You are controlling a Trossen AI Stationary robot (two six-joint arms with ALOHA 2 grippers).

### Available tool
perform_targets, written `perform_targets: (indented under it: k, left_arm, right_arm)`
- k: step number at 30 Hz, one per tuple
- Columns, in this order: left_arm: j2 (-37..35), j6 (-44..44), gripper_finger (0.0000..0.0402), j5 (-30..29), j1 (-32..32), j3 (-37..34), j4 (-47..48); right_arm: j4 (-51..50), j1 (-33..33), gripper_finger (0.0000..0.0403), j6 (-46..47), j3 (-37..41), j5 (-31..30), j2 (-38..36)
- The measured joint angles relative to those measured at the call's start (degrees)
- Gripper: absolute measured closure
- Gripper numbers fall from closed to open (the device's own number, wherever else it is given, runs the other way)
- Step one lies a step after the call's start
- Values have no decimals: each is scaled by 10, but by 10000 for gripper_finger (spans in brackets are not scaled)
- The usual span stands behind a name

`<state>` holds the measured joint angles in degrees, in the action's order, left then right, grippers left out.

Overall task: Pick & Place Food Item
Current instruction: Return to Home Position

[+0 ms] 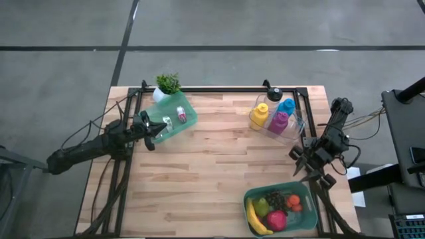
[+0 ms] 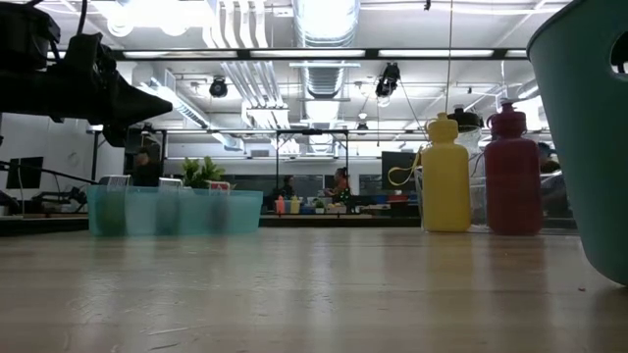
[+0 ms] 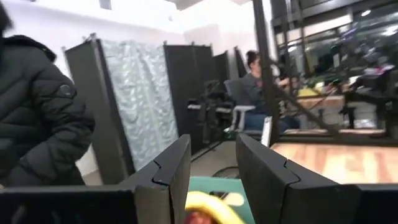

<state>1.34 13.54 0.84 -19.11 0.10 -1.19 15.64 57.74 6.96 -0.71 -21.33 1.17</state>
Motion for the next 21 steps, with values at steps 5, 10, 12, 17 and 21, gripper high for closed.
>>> perform_targets:
  k: [5, 10, 12, 17, 21]
  left_arm:
    - [0, 0, 401, 0, 0, 0, 0]
    - [0, 0, 401, 0, 0, 0, 0]
    - [0, 0, 401, 0, 0, 0, 0]
    - [0, 0, 401, 0, 0, 0, 0]
    - [0, 0, 401, 0, 0, 0, 0]
  right_arm:
    - [-30, 0, 278, -7, 0, 4, 8]
    - [-35, 0, 277, -29, 0, 4, 14]
    - [-35, 0, 278, -29, 0, 4, 16]
    - [-35, 0, 278, -31, 0, 4, 16]
    - [-35, 0, 278, -31, 0, 4, 16]
